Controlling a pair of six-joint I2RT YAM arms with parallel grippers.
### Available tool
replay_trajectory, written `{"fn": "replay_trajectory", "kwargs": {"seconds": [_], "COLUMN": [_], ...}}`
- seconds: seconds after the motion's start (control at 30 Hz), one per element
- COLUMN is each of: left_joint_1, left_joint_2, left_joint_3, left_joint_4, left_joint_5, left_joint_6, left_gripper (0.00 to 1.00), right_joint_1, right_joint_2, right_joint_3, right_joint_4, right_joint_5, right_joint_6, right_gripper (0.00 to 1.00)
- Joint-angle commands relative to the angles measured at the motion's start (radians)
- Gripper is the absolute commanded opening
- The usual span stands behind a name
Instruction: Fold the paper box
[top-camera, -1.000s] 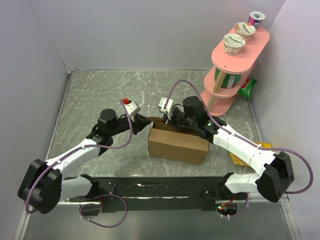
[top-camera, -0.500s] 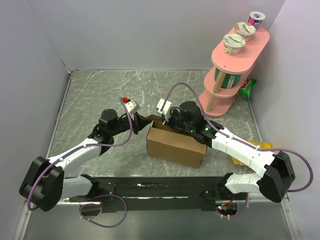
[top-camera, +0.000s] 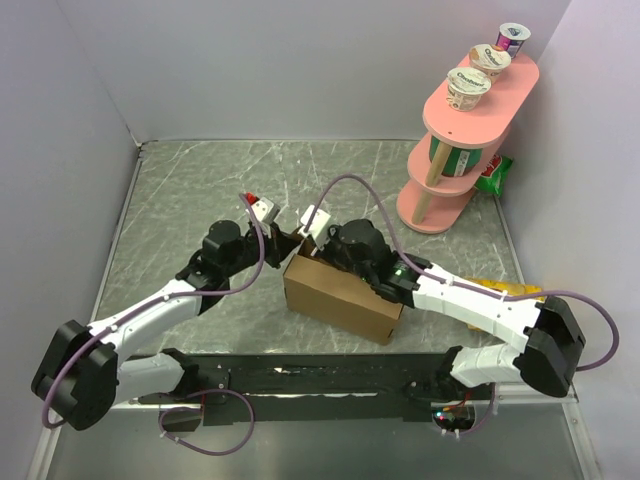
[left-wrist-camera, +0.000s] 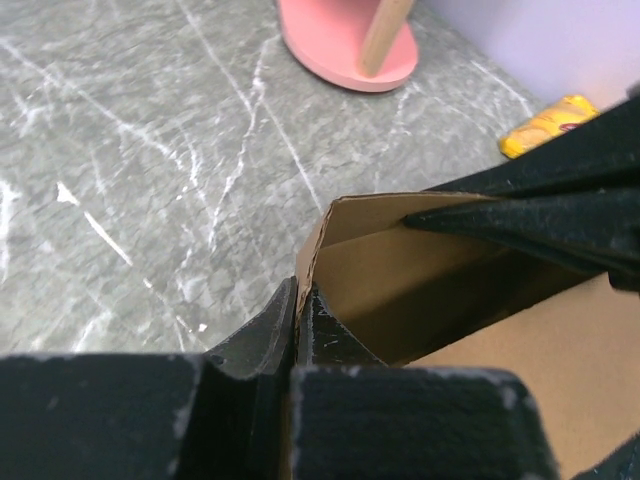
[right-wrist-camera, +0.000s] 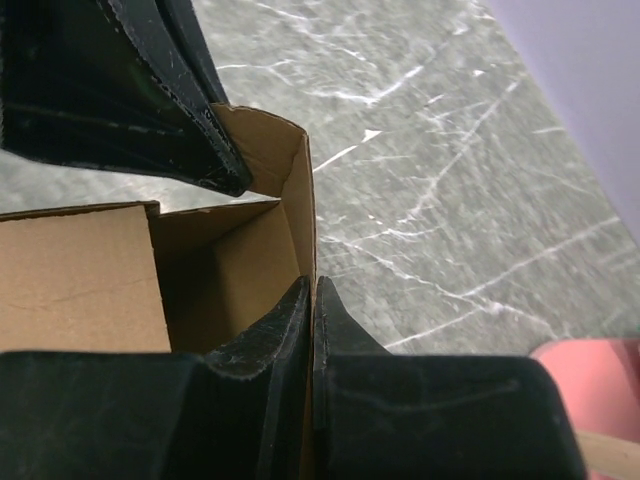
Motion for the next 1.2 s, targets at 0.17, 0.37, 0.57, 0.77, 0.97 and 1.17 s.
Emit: {"fn": "replay_trajectory", "kwargs": {"seconds": [0.17,0.37,0.57,0.77,0.97,1.17], "left_joint_1": [-0.073,-0.073,-0.074,-0.074,-0.074,-0.076], "left_joint_2": [-0.062,-0.125,-0.193,-0.194,-0.184,-0.176], "left_joint_3": [0.057,0.045,-0.045,-0.038,-0.003,0.012], "left_joint_4": [-0.069,-0.14,-0.087,-0.149,-0.201,-0.227], "left_joint_5": [-0.072,-0.188,-0.112,-0.128,-0.158,-0.168], "left_joint_6": [-0.056,-0.082,-0.074,-0.086,-0.111,-0.108], "left_gripper": [0.01,0.01,0.01,0.01,0.01,0.01], "right_joint_1": [0.061,0.062,0.074,0.093,0.217,0.372], "right_joint_2": [0.061,-0.021,-0.147,-0.304,-0.362,-0.328], "right_joint_3": [-0.022,-0.013,0.006,-0.039,-0.059,-0.102], "right_joint_4": [0.039,-0.002,-0.108,-0.108,-0.172,-0.194], "right_joint_5": [0.156,0.2,0.236,0.283,0.374,0.467], "right_joint_6": [0.053,0.081,0.22,0.38,0.533,0.677], "right_gripper": [0.11,0.71,0.79,0.76,0.54,0.43]}}
